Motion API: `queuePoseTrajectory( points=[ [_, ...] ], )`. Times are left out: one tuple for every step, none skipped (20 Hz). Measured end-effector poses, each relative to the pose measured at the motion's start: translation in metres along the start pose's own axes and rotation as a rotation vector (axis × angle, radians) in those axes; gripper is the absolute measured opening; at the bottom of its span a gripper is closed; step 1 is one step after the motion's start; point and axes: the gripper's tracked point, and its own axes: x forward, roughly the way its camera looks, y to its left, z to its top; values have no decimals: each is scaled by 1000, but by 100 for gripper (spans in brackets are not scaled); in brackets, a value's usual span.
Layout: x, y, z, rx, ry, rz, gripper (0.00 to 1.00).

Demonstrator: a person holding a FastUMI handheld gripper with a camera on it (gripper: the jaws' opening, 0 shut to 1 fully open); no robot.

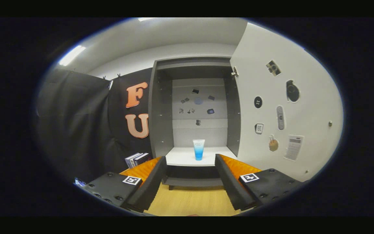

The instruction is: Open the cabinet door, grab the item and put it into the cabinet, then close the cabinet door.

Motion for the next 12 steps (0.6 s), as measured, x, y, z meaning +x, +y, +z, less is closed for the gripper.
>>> queuePoseTrajectory(
  points=[
    [-17,-8,3,0,-16,-28,95],
    [-36,-18,5,1,-31,-58,95],
    [-52,-27,7,-1,-45,-83,95],
    [-67,-33,9,-6,-57,-102,95],
    [-83,-39,12,-15,-73,-113,95],
    [-99,-44,17,-23,-88,-121,95],
    [-115,-50,20,-26,-99,-135,95],
    [-127,-57,22,-26,-109,-157,95],
    [-140,-67,24,-26,-117,-186,95],
    [-152,-79,26,-28,-124,-225,95],
    [-163,-89,31,-29,-133,-274,95],
    [-175,-102,34,-29,-143,-330,95]
  ],
)
